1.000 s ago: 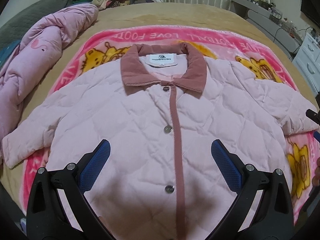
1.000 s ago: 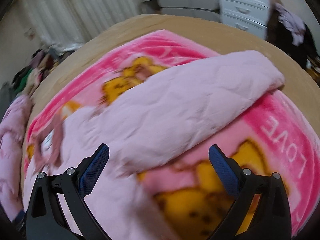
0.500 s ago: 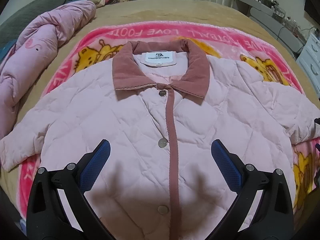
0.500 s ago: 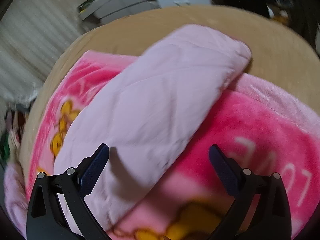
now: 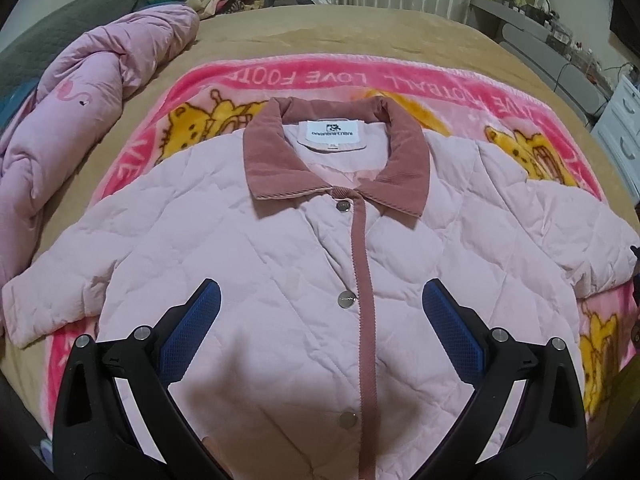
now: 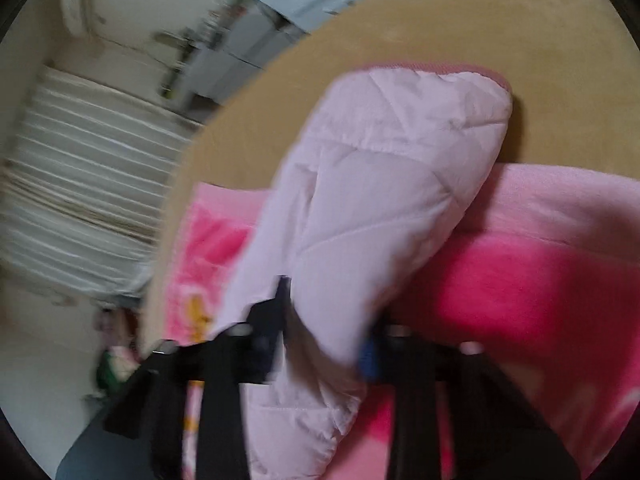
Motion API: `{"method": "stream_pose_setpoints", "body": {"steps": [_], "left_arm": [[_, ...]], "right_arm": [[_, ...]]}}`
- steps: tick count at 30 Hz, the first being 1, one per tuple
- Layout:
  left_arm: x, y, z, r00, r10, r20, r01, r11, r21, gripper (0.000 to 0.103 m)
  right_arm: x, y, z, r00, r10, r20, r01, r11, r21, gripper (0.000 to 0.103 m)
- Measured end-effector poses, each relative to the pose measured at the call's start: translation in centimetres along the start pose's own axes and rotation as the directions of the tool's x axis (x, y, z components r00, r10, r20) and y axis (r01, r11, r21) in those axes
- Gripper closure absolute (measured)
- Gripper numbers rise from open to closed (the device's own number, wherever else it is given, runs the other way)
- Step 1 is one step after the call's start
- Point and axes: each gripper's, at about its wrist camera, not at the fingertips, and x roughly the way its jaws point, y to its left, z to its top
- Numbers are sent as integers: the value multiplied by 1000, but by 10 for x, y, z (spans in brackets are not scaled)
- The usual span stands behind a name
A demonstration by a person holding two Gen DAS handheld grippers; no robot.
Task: Fold large clothes
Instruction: 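Lift the sleeve with the right tool and fold it across the jacket front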
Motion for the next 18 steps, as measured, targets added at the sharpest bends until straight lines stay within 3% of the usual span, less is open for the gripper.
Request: {"method": "stream_pose_setpoints", "body": {"steps": [5,8,13,18], "left_arm": [[-6,14,6,1000,11,11,-11,1000,-22,8],[-8,27,8,1000,21,9,-20,998,-52,8],[-16,53,12,999,39,17,-37,995,-95,8],[-29,72,17,999,34,39,-30,992,-120,8]], "right_arm": [[-37,46,-8,995,83,57,-71,980,-184,89],[-58,88,-21,989,129,77,-99,943,-318,90],[-87,155,-56,974,211,87,-133,837,-531,90],[-101,213,-94,962,264,68,-151,726,-671,90]]}}
